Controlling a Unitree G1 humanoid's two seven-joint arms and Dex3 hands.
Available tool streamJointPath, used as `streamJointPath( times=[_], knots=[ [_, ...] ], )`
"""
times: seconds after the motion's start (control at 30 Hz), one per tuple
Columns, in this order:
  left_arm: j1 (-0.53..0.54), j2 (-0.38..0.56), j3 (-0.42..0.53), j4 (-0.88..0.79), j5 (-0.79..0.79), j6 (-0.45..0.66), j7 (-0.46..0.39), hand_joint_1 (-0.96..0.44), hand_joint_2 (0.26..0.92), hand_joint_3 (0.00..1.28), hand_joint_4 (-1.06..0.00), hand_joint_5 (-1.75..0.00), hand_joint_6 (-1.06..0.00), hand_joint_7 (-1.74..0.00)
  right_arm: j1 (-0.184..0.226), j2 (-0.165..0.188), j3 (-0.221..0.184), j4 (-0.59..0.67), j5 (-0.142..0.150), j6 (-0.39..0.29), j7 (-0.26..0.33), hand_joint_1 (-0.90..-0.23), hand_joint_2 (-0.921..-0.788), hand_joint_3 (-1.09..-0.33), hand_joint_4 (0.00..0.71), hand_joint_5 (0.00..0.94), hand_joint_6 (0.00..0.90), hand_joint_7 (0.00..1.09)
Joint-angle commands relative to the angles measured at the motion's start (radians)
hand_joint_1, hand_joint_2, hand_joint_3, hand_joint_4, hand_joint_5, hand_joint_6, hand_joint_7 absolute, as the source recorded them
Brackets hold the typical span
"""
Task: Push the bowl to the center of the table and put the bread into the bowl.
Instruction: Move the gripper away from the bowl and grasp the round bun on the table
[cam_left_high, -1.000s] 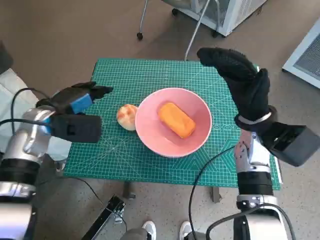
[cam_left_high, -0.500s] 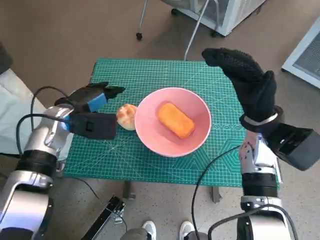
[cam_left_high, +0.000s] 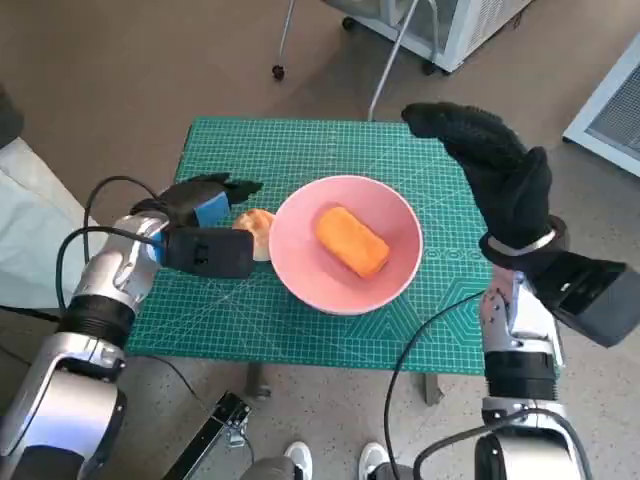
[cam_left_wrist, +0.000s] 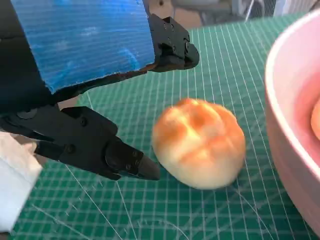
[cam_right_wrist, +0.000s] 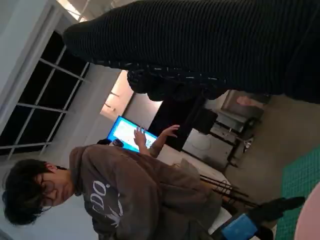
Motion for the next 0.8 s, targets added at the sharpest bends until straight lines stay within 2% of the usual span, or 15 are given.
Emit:
streamJointPath(
  times=[0.03,0.23,0.53,0.73,0.8],
  knots=[
    [-0.027,-0.024,-0.002,0.052,-0.017,-0.023,-0.012,-0.23,0.771,0.0,-0.22,-0.03,-0.31,-0.16,0.029,-0.012,-0.006,-0.019,0.01,0.037,-0.004,-0.644,-0.921,-0.75,0.038,0.326,-0.001,0.63],
    [-0.03,-0.049,-0.012,0.098,-0.014,-0.051,0.014,-0.17,0.801,0.02,-0.28,-0.05,-0.37,-0.19,0.033,-0.016,-0.015,-0.027,0.011,0.058,-0.005,-0.654,-0.921,-0.732,0.033,0.336,-0.001,0.63],
    [-0.034,-0.1,-0.039,0.155,0.006,-0.015,0.077,-0.1,0.879,0.04,-0.36,-0.05,-0.45,-0.24,0.042,-0.007,-0.013,-0.039,0.0,0.064,-0.009,-0.661,-0.921,-0.726,0.03,0.344,-0.001,0.63],
    [-0.03,-0.112,-0.05,0.178,0.004,-0.034,0.12,-0.08,0.916,0.07,-0.55,-0.11,-0.51,-0.3,0.043,-0.006,-0.011,-0.042,-0.001,0.069,-0.009,-0.659,-0.921,-0.728,0.028,0.349,-0.001,0.63],
    [-0.026,-0.113,-0.05,0.184,0.001,-0.046,0.135,-0.08,0.918,0.1,-0.59,-0.21,-0.53,-0.34,0.042,-0.007,-0.011,-0.041,-0.001,0.068,-0.008,-0.659,-0.921,-0.729,0.026,0.351,-0.001,0.63]
  ],
)
